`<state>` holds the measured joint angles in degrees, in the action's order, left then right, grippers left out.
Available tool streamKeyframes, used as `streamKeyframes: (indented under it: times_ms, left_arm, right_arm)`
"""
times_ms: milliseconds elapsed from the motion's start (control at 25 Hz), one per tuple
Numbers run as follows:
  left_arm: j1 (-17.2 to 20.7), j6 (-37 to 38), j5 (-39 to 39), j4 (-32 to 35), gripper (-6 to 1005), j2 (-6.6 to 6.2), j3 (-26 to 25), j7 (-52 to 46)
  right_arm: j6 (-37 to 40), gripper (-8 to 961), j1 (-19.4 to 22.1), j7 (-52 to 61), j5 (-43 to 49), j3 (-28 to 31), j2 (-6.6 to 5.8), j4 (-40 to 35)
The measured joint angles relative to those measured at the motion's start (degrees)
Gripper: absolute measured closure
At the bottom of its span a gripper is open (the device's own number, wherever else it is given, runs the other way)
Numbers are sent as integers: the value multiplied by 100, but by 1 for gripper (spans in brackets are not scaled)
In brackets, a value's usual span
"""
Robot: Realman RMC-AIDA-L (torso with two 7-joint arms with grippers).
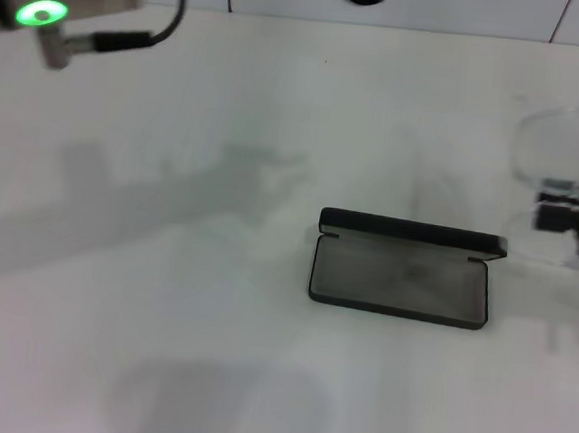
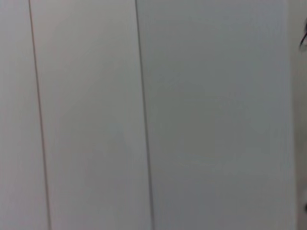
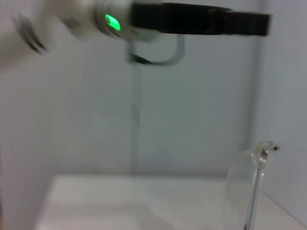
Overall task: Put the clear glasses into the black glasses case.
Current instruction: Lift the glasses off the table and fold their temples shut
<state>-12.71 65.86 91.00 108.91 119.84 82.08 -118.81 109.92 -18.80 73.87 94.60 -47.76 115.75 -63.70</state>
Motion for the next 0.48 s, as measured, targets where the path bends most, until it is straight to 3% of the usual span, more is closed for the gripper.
streamKeyframes:
  times_ms: [240, 480]
  left_arm:
    - [-21, 801, -1032, -868, 831, -3, -426, 407]
    - [-190, 1223, -1220, -1417, 951, -5, -430, 637]
  right_arm:
    - [210, 825, -419, -292, -288, -510, 14, 490]
    - [218, 824, -982, -432, -416, -962, 21, 1019]
